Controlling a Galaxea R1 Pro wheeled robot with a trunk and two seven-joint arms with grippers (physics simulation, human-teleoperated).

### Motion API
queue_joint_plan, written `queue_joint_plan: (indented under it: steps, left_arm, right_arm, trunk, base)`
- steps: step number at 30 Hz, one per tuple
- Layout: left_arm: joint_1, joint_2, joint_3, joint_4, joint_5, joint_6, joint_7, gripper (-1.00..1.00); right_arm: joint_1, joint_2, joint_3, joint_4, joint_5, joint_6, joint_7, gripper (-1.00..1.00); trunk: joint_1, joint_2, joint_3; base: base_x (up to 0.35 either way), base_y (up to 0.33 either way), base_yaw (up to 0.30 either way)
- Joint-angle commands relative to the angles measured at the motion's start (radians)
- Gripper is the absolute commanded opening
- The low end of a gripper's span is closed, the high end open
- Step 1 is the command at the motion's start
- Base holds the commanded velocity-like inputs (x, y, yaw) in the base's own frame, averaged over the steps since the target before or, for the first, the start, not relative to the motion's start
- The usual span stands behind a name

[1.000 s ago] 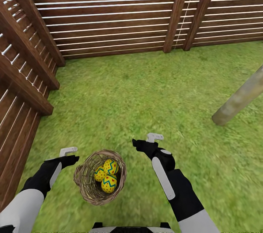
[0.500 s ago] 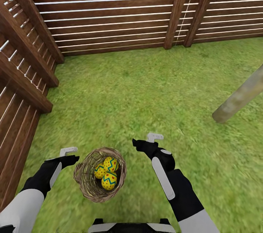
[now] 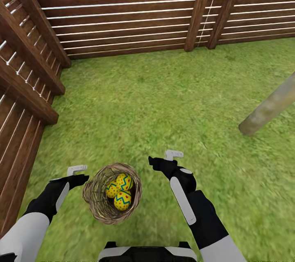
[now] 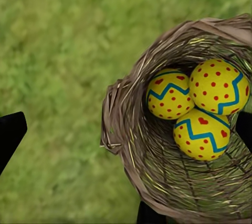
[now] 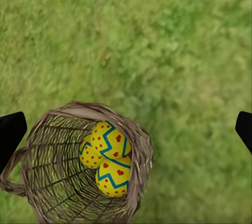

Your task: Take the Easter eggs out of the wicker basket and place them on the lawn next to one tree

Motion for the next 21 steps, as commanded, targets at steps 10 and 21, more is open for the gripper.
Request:
queue_joint_plan:
  steps: [10,21]
  left_arm:
    - [0.000,-0.001,0.005,-0.002,-0.001,0.006,-0.005,1.00]
    - [0.000,0.001,0.004,-0.014,0.004,0.006,-0.008,1.00]
  right_arm:
    - [-0.001,0.000,0.002,0.009,-0.015,-0.004,-0.007,1.00]
    - [-0.001,0.000,0.002,0.047,-0.015,-0.010,-0.007,1.00]
  trunk:
    - [0.000,-0.002,-0.018]
    - [0.000,-0.002,-0.036]
  base:
    - [0.000,0.000,0.000]
    - [0.000,0.000,0.000]
